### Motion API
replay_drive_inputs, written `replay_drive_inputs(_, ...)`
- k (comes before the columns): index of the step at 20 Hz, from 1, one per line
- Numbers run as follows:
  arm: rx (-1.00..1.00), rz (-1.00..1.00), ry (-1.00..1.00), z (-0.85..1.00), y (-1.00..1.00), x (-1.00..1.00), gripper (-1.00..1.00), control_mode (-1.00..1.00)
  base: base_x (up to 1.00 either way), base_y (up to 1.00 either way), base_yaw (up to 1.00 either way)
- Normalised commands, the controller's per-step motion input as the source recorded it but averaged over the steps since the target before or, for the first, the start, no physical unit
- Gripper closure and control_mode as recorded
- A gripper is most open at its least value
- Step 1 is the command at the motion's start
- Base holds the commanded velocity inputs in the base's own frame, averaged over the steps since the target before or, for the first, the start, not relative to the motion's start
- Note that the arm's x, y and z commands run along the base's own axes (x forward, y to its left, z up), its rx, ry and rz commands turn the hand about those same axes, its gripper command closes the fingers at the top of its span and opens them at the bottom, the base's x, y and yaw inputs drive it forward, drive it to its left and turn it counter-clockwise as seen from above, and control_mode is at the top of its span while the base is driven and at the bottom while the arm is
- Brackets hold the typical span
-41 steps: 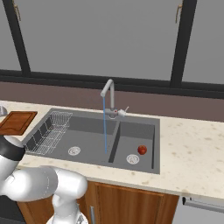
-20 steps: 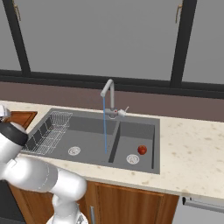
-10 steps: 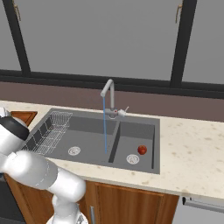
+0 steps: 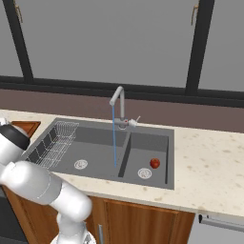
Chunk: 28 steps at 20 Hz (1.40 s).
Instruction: Pick the apple, pear from the sink and place them on the cutting board to airdry. Then turn off the sink faucet.
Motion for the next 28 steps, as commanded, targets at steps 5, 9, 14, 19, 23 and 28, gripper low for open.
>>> replay_drive_inputs(5,0.0,0.0,0.01,-0.13,0.09,0.15,1.0,-1.0,0.0,0.0,0.0)
replay_drive_inputs(9,0.0,0.0,0.02,-0.16,0.07,0.14,1.0,-1.0,0.0,0.0,0.0)
replay_drive_inputs(14,0.0,0.0,0.02,-0.13,0.08,0.16,1.0,-1.0,0.0,0.0,0.0)
replay_drive_inputs(19,0.0,0.0,0.02,-0.11,0.08,0.18,1.0,-1.0,0.0,0.0,0.0)
replay_drive_inputs(23,-0.01,0.0,0.02,-0.14,0.11,0.18,1.0,-1.0,0.0,0.0,0.0)
replay_drive_inputs(28,-0.02,0.0,0.02,-0.15,0.12,0.17,-1.0,-1.0,0.0,0.0,0.0)
